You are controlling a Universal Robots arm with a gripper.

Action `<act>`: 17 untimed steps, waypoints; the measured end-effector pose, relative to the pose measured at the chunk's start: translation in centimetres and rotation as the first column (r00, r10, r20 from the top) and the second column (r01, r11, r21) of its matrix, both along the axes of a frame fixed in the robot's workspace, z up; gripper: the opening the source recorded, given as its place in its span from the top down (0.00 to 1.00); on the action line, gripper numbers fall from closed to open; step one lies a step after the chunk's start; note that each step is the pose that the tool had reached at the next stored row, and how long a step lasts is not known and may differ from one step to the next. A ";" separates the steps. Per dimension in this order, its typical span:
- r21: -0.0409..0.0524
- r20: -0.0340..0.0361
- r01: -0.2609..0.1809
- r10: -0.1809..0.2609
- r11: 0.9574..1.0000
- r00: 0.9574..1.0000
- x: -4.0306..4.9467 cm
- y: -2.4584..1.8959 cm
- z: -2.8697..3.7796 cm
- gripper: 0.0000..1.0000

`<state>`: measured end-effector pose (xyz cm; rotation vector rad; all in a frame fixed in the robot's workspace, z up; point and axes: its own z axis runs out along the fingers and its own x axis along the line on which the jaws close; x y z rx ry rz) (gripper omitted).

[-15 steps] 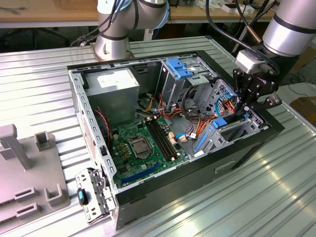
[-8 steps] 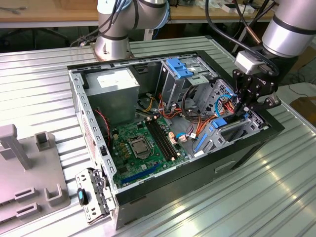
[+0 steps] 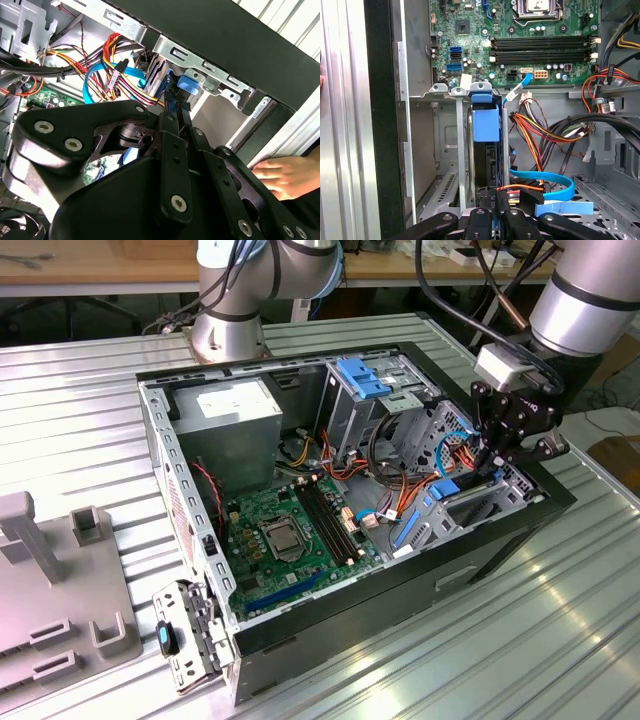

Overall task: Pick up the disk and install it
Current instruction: 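Insert the first disk wire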

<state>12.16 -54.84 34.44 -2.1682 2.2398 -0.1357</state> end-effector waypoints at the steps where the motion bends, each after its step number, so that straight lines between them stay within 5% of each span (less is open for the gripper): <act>1: 0.000 0.000 0.000 0.000 1.000 1.000 0.00 0.00 0.05 0.84; 17: 0.000 0.000 0.015 -0.015 1.000 1.000 -0.06 0.00 0.35 0.84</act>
